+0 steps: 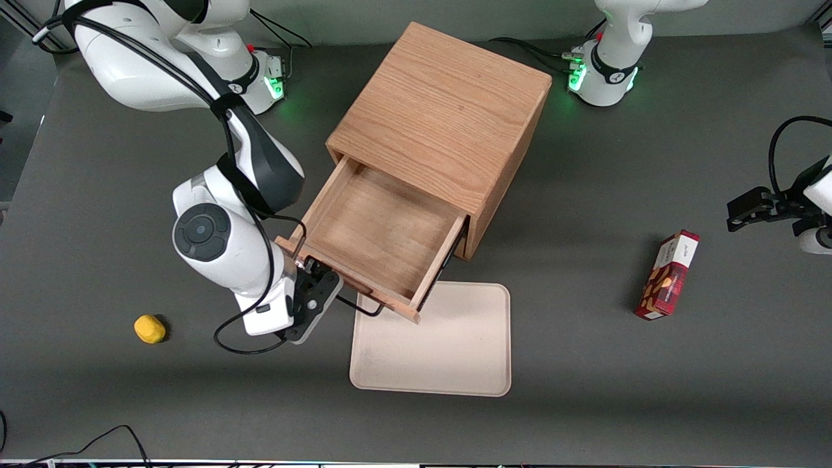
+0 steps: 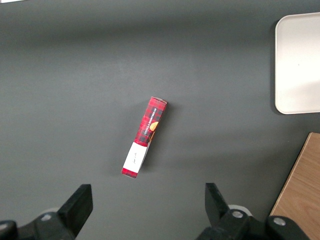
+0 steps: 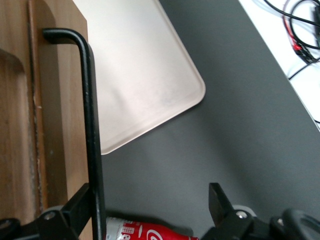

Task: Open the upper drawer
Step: 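Pull the handle outward with the right gripper to slide the drawer open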

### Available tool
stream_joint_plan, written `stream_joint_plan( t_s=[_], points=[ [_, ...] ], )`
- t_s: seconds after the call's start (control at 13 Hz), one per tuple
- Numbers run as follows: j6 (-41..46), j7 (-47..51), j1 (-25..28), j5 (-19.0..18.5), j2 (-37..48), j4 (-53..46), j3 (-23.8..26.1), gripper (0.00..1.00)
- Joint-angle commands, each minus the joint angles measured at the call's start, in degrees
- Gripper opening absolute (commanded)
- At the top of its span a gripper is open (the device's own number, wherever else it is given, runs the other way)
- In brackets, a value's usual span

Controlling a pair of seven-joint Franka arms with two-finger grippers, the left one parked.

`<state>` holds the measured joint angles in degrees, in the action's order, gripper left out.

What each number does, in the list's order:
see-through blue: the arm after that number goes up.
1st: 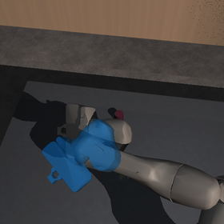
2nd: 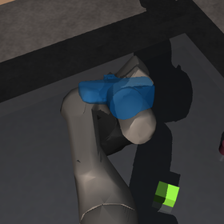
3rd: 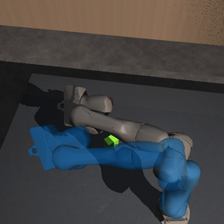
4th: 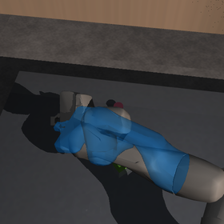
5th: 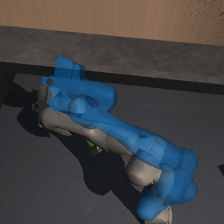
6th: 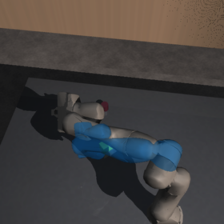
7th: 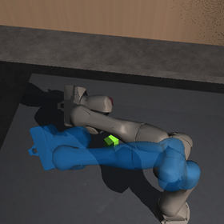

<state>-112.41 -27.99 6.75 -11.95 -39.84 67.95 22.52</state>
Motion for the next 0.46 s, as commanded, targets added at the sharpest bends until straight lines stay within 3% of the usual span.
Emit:
stream_joint_plan(
  t_s=[0.0,0.38],
  points=[
    [-0.2,-1.7,0.5,5.9,-1.8,-3.9,-3.3,1.0],
    [-0.3,-1.7,0.3,7.9,-2.1,-4.9,-4.5,1.0]
  ],
)
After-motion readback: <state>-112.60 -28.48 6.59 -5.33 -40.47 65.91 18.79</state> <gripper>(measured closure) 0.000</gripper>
